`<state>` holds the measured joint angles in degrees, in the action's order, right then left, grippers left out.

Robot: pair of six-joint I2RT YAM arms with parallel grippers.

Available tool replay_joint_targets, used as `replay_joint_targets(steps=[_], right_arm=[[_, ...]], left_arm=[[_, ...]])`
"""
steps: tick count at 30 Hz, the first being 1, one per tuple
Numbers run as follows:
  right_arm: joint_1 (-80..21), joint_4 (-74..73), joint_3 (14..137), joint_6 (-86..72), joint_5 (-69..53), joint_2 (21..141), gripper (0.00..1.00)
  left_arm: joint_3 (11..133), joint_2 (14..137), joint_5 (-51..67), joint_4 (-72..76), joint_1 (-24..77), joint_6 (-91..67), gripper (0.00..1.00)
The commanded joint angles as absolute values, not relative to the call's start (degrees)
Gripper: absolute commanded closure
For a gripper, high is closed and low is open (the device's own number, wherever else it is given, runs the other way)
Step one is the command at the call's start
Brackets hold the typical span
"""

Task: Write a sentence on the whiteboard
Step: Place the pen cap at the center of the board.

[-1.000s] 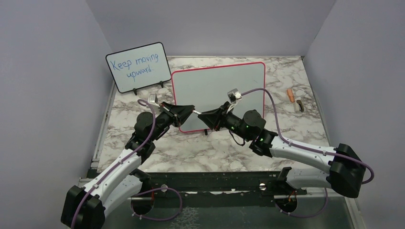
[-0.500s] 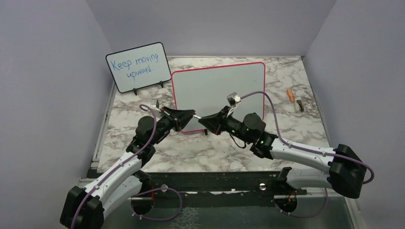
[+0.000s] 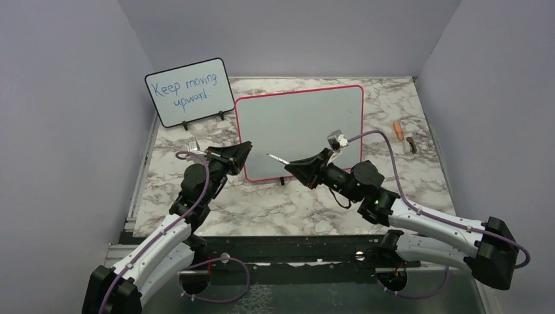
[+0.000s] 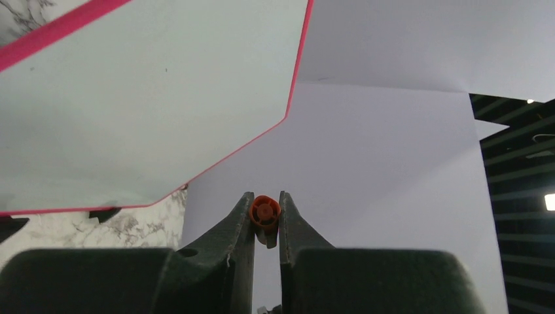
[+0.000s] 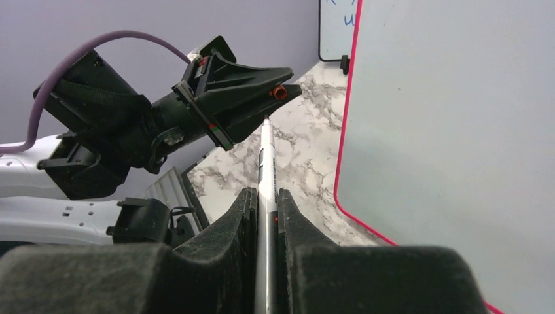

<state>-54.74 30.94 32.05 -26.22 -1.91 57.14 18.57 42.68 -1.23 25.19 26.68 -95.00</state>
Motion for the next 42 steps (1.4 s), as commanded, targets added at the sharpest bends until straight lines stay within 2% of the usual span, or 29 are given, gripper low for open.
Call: replay_joint_targets(steps=[1,10,19,27,31,42], right_arm=[[-54.61,25.40,31.68,-21.80,2.15,53.78,0.99],[-54.58,13.75,34.90,-14.52,8.27,48.52,0.99],[-54.62,8.88,36.27,-11.22,11.63,46.27,0.99],[-54.65,8.57,35.82,-9.48,13.08,44.58,0.99],[-54.61,8.09,35.88,-8.81,14.05,44.39,0.99],[-54.59,8.32,36.18,-7.78,14.59,45.87,0.99]], left_arm=[[20.34,41.93,-6.65,21.32,26.47,-87.24,1.00],[42.92,50.45,-12.53,-13.51,26.37,-53.42,1.00],[54.03,59.34,-16.09,-29.14,22.14,-36.36,1.00],[56.90,71.77,-2.44,-32.87,9.13,-24.85,1.00],[58.29,78.69,-0.11,-33.45,4.89,-20.91,1.00],[65.51,95.95,2.28,-33.49,3.26,-16.65,0.99]])
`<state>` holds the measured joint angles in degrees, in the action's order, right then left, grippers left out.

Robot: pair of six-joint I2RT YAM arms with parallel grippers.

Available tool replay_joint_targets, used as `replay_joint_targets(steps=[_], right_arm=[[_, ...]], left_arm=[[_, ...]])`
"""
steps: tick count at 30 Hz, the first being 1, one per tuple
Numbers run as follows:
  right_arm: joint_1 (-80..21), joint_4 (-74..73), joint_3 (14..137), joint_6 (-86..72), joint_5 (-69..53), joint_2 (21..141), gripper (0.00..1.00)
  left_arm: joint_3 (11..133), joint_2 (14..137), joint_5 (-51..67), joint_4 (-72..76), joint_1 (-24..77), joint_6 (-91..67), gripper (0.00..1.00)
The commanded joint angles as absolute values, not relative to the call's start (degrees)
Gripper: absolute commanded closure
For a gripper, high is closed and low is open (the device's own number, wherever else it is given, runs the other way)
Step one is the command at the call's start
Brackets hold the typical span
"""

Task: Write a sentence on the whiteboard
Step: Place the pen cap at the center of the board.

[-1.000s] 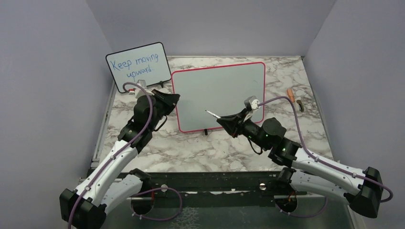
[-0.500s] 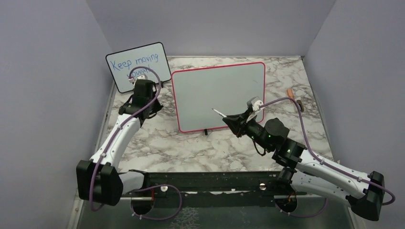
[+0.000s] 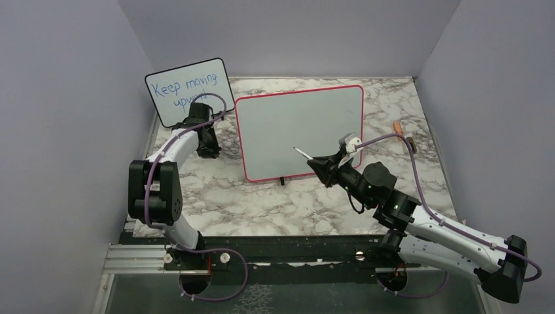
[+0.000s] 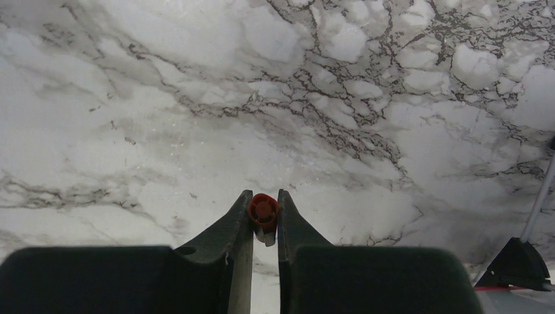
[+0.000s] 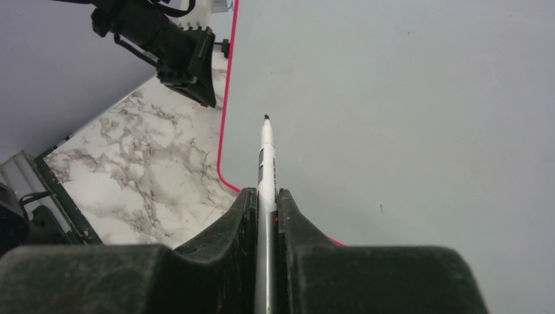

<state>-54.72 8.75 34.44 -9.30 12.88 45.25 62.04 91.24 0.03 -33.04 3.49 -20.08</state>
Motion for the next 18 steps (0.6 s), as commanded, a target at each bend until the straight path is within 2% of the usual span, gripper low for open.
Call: replay_joint_targets(steps=[1,8,10,13,18], right_arm=[[-54.63,8.02,36.51,-7.41,14.56,46.20,0.99],[-54.62,8.32,37.02,-6.59,14.80,47.47,0.99],[-54.62,8.52,37.23,-6.47,14.68,47.90,0.99],[-54.62,8.12,38.15,-5.97,14.40,48.85,0.99],[-54.58,7.43,39.55,-5.23,13.95,50.21,0.99]], left_arm=[[66.00,97.35,1.69,-33.49,3.25,-16.31,0.97],[69.16,103.03,0.44,-34.29,2.28,-14.68,0.84],[69.60,103.54,0.43,-34.30,2.20,-14.44,0.74],[68.93,103.28,1.18,-34.08,2.20,-13.93,0.52],[67.43,98.85,-1.29,-33.43,2.20,-14.03,0.29]])
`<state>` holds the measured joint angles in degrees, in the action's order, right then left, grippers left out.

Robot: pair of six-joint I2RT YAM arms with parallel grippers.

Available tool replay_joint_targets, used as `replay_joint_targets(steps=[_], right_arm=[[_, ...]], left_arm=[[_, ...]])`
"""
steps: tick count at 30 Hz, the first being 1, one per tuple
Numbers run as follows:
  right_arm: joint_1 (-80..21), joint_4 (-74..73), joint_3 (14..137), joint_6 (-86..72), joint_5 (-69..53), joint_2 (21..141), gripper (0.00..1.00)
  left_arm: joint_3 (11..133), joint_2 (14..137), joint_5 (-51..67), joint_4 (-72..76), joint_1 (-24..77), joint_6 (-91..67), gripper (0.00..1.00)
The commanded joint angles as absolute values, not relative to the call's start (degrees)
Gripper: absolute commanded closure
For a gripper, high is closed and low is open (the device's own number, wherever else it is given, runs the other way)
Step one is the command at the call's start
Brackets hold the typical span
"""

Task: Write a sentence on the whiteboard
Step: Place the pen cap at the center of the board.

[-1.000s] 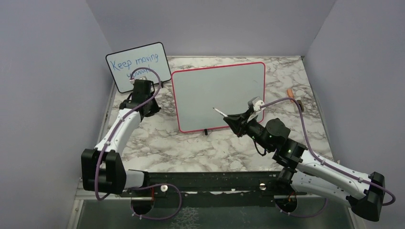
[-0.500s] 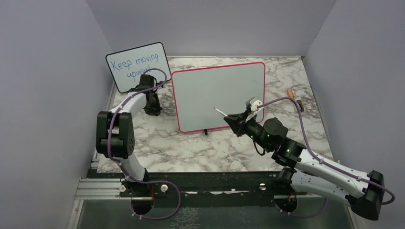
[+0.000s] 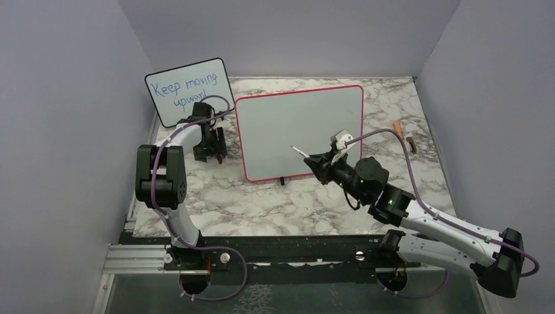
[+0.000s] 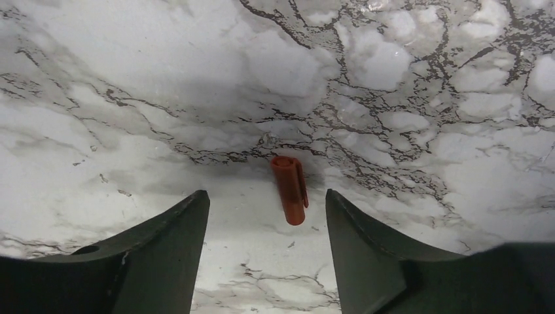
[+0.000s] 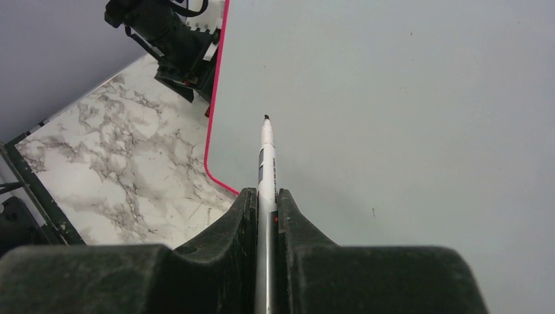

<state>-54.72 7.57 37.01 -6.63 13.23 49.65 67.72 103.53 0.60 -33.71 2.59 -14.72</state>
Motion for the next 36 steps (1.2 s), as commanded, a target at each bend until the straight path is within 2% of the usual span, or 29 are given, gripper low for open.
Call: replay_joint_targets(steps=[1,10,18,25,36], right_arm=[[-54.61,7.27,39.90,-5.11,13.85,50.39,0.99],[-54.63,5.54,41.25,-6.25,13.55,50.39,0.99],[-54.61,1.16,42.49,-6.25,15.12,50.03,0.99],[-54.60,-2.01,44.17,-6.52,15.69,50.00,0.99],[-54.66,-2.20,44.21,-7.31,15.21,49.44,0.99]], left_arm=[[67.11,97.62,-1.92,-33.37,2.20,-14.12,0.25],[65.65,85.71,-3.67,-31.95,2.20,-15.61,0.01],[63.37,73.22,-3.88,-28.64,2.24,-14.15,0.01],[60.10,65.85,10.00,-18.66,2.29,-13.99,0.01],[60.99,71.74,36.43,-1.47,0.70,-16.16,0.04]])
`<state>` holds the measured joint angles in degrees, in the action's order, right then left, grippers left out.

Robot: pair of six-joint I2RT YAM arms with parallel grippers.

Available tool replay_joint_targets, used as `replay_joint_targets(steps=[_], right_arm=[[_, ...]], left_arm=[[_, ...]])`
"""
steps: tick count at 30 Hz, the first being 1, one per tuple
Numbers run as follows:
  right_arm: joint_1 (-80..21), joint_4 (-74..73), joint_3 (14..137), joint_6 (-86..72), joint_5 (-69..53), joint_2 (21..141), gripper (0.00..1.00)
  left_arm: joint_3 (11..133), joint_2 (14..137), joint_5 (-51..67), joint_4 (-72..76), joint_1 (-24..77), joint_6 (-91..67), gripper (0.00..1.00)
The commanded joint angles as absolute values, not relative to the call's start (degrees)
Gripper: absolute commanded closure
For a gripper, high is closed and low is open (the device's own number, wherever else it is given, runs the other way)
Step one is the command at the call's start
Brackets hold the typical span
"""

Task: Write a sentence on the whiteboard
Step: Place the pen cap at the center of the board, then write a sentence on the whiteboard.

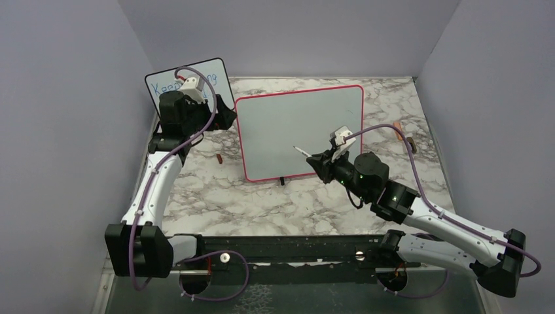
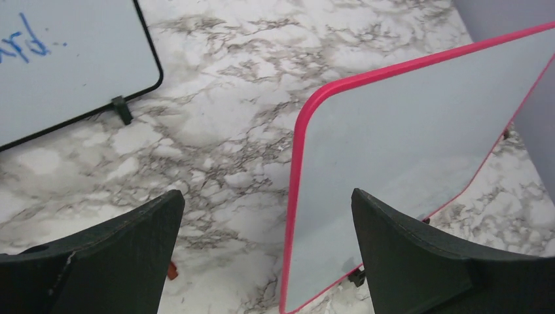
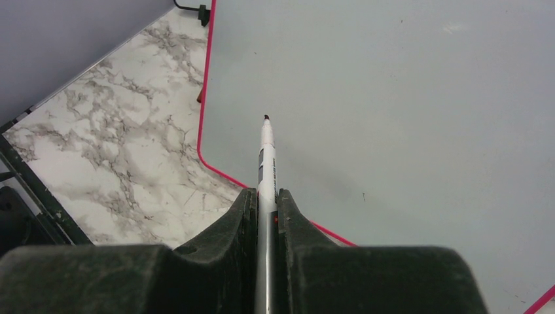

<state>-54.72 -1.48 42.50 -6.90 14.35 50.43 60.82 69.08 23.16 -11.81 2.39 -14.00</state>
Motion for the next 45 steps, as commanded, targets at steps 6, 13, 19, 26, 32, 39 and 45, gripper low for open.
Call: replay_joint_targets(steps=[6,13,19,26,32,39,45], right_arm=[[-54.61,-2.38,44.27,-6.79,14.57,48.72,0.99],[-54.65,-2.43,44.21,-5.56,14.11,48.44,0.99],[-54.65,-1.62,44.47,-4.62,13.53,49.44,0.99],[-54.62,-0.92,44.99,-3.66,11.90,51.03,0.99],[-54.66,-0.48,44.12,-3.45,11.19,50.73,0.99],[-54.65,0.67,43.26,-3.06,10.31,50.54,0.99],[-54.65,0.24,44.47,-1.82,9.23,51.19,0.99]], left_arm=[[62.96,80.90,53.52,12.13,-3.32,-25.12,0.09],[65.55,87.67,61.86,16.62,-3.45,-26.77,0.14],[67.52,92.17,65.34,18.46,-3.01,-27.75,0.27],[70.35,95.88,68.33,20.20,-0.65,-28.05,0.38],[69.83,97.21,69.85,21.80,-0.62,-27.95,0.52],[65.34,95.76,70.84,23.11,-0.61,-27.07,0.79],[60.37,91.46,68.63,23.29,-0.14,-26.60,0.85]])
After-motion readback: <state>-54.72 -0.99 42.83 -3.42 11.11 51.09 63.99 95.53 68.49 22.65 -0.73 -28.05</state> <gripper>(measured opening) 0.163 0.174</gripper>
